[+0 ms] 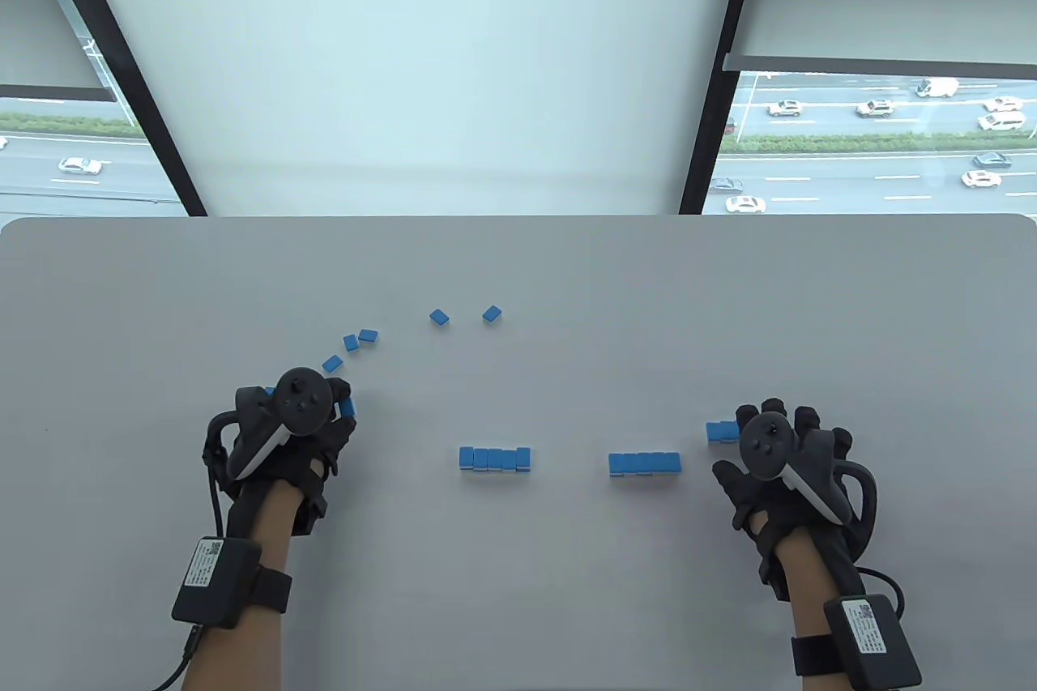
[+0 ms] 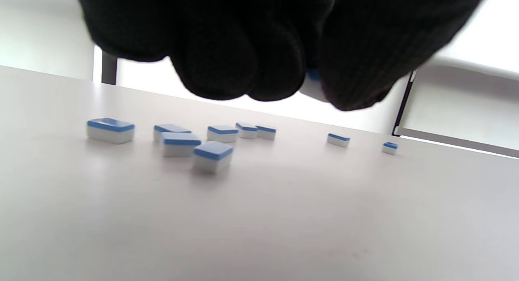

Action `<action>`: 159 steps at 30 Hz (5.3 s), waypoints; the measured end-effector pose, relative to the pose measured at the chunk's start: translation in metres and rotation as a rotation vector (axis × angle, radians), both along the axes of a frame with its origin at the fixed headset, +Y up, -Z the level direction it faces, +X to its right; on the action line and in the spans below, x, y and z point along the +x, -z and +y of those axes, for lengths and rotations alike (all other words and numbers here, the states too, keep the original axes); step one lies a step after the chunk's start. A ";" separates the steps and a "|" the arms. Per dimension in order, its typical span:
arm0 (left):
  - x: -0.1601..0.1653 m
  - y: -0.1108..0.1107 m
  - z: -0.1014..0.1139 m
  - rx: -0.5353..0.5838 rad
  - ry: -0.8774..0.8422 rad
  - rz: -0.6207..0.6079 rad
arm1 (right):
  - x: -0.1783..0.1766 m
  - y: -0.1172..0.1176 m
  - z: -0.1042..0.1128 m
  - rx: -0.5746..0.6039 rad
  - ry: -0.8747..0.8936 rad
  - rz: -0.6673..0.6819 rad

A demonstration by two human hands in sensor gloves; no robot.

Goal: Build mahjong tile wall

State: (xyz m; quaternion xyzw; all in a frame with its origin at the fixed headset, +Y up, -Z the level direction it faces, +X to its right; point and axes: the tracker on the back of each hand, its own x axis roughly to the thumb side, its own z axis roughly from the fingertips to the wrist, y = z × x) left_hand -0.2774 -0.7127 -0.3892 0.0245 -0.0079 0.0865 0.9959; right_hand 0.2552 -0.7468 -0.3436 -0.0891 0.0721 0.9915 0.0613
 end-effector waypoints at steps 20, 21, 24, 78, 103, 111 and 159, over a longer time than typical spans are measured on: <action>0.066 0.007 -0.038 -0.215 0.131 -0.200 | 0.002 0.001 -0.001 -0.003 0.017 -0.003; 0.063 0.008 -0.035 -0.221 0.126 -0.193 | 0.002 0.001 -0.001 -0.003 0.019 -0.002; 0.043 0.012 -0.013 -0.142 0.042 -0.150 | 0.002 0.001 0.000 0.000 0.025 0.000; -0.032 0.036 -0.033 -0.220 0.338 0.166 | 0.003 0.000 0.002 0.008 0.020 -0.010; -0.003 0.015 -0.009 -0.140 0.242 0.066 | 0.004 -0.001 0.004 0.014 0.020 -0.015; 0.031 0.005 -0.012 -0.165 0.184 -0.080 | 0.004 -0.001 0.004 0.014 0.021 -0.012; -0.046 0.022 -0.005 -0.140 0.130 0.069 | 0.003 -0.001 0.005 0.015 0.009 -0.011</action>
